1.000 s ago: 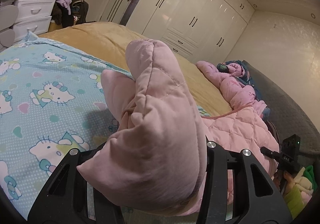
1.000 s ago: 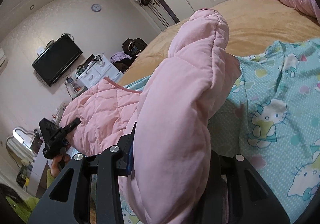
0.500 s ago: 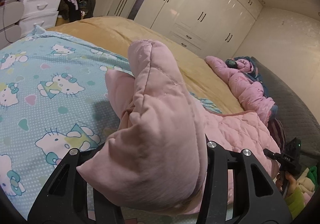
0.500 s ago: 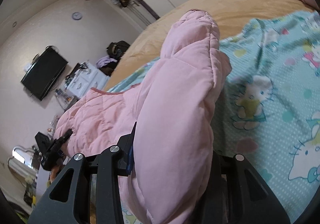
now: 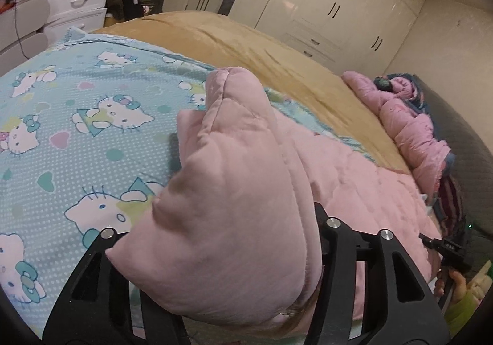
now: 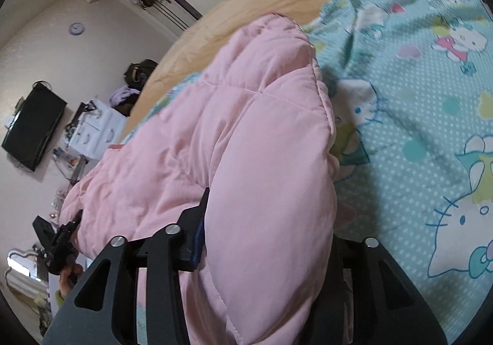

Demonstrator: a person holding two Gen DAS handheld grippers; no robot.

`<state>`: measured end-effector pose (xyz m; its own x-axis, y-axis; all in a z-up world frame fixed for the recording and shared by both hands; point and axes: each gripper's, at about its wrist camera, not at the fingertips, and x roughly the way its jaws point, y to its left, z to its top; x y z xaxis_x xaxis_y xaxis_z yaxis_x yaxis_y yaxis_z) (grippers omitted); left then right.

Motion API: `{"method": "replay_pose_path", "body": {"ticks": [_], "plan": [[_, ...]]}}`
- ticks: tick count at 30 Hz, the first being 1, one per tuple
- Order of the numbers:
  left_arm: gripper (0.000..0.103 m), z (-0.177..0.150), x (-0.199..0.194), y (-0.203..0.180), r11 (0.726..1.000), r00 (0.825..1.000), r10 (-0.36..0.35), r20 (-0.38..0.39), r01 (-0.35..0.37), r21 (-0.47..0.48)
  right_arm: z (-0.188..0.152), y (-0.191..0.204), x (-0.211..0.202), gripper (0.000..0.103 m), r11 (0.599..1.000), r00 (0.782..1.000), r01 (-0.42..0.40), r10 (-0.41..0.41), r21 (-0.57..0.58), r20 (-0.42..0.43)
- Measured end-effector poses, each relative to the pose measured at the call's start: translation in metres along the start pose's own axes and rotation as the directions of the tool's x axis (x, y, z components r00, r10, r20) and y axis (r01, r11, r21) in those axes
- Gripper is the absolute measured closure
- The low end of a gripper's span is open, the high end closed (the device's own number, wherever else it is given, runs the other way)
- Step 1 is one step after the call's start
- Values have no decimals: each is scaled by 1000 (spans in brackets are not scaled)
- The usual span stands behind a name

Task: Fold large clothes
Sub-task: 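Fold the lifted coat bundle over onto itself with both tools, then lay the bundle down and open both tools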

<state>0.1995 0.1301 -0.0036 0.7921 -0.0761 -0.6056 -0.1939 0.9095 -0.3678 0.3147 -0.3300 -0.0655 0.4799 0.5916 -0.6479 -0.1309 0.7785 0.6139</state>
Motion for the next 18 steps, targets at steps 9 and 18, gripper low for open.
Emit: {"method": "replay_pose_path", "body": {"ticks": [9, 18], "plan": [[24, -4, 7, 6, 995, 995, 99, -28, -99, 2, -6, 6, -13, 8, 984, 983, 180, -180, 14, 33], [9, 4, -29, -9, 976, 977, 204, 69, -208, 68, -10, 51, -81, 5, 961, 950, 247, -214, -125, 228]]}}
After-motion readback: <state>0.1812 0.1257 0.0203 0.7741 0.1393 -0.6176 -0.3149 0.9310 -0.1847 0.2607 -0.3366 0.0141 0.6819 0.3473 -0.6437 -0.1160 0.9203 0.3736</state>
